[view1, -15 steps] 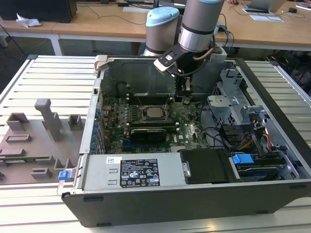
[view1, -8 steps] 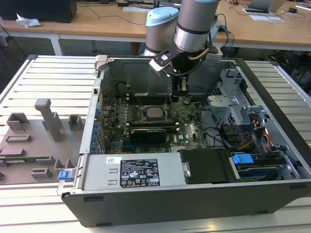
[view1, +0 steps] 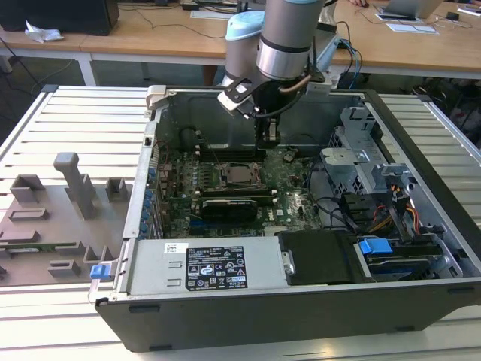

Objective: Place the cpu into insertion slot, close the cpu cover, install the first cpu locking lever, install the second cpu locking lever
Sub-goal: 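Close the cpu cover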

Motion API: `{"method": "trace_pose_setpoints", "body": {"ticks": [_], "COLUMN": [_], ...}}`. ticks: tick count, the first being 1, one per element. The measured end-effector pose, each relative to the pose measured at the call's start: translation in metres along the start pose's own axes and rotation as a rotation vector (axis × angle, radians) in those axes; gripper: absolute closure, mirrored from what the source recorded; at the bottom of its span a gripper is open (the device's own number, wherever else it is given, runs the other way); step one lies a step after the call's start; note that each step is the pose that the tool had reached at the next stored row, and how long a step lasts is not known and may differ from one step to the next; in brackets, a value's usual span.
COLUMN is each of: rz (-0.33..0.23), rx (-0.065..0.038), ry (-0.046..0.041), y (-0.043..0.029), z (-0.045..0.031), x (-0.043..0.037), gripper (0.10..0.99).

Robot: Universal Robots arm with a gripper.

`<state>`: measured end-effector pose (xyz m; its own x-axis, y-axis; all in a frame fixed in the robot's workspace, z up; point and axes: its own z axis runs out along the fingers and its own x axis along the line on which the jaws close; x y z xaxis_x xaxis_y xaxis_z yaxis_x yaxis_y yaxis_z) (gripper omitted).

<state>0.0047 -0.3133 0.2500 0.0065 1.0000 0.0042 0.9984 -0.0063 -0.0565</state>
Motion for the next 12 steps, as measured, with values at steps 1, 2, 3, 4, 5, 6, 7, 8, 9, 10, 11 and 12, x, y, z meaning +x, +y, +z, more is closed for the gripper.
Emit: {"method": "trace_pose_setpoints", "body": {"ticks": [1,2,3,4,5,6,7,8,9,10,11,12], "rz": [0.000,0.000,0.000,0.000,0.000,0.000,0.000,0.000,0.000,0.000,0.000,0.000], "rx": [0.000,0.000,0.000,0.000,0.000,0.000,0.000,0.000,0.000,0.000,0.000,0.000], "ry": [-0.0002,-0.0002,-0.0001,0.0000,-0.0001,-0.0002,-0.0002,-0.0002,-0.0001,-0.0001,-0.0001,-0.0002], "y": [-0.0048,-0.0083,-0.0115,-0.0142,-0.0170,-0.0218,-0.0260,-0.0304,-0.0350,-0.0450,-0.0488,-0.0518], "z": [0.0012,0.0030,0.0054,0.0075,0.0096,0.0125,0.0146,0.0167,0.0188,0.0237,0.0260,0.0280], "x": [-0.0001,-0.0001,-0.0001,-0.0001,-0.0002,-0.0003,-0.0003,-0.0003,-0.0004,-0.0005,-0.0006,-0.0007], "gripper": [0.980,0.980,0.980,0.980,0.980,0.980,0.980,0.980,0.980,0.980,0.980,0.980]}}
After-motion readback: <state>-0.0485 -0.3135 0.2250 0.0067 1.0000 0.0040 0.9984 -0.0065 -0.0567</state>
